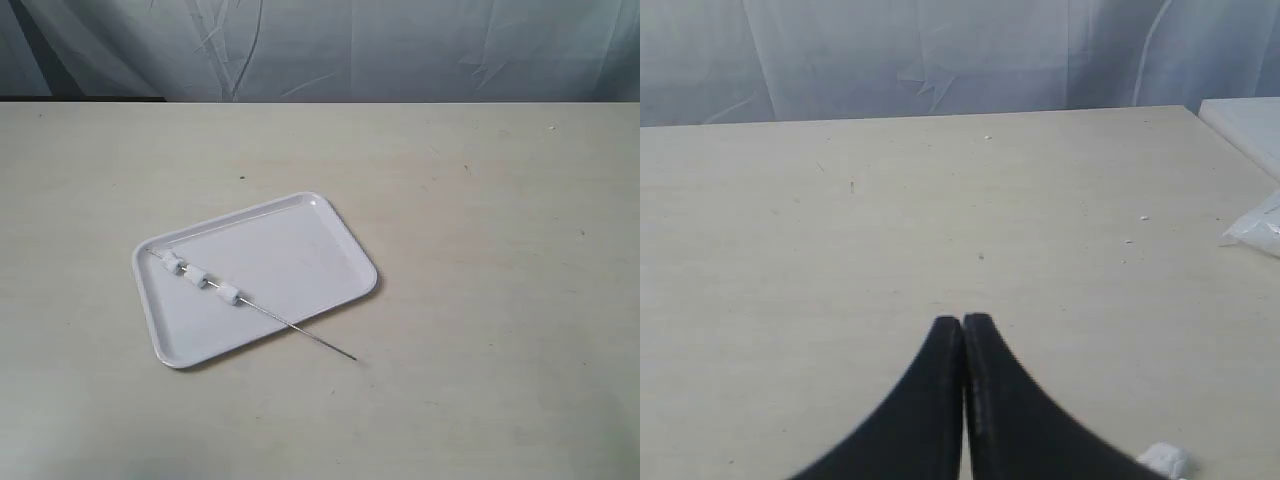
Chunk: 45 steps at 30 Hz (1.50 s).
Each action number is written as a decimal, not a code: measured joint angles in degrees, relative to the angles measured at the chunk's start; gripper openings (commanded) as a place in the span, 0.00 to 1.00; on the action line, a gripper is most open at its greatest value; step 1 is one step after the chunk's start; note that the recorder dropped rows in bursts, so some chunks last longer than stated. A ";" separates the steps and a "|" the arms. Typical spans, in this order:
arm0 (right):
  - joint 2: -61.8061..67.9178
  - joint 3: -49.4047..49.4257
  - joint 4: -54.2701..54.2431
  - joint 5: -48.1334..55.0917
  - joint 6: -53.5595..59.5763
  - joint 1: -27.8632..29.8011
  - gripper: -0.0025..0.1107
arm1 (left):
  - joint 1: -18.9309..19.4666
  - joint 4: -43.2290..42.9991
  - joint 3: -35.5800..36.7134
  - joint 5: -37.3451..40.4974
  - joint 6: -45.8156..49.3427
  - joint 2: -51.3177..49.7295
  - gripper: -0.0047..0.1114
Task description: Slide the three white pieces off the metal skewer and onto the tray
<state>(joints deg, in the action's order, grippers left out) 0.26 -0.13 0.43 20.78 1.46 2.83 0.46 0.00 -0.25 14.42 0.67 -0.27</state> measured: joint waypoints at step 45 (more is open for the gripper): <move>-0.26 0.15 -8.61 -73.06 0.00 0.00 0.03 | 0.00 16.15 0.22 -55.55 -0.67 0.09 0.04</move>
<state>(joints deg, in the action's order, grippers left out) 0.00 0.02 -8.19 -52.28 1.46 2.83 0.46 16.15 -0.03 -41.13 0.00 -0.17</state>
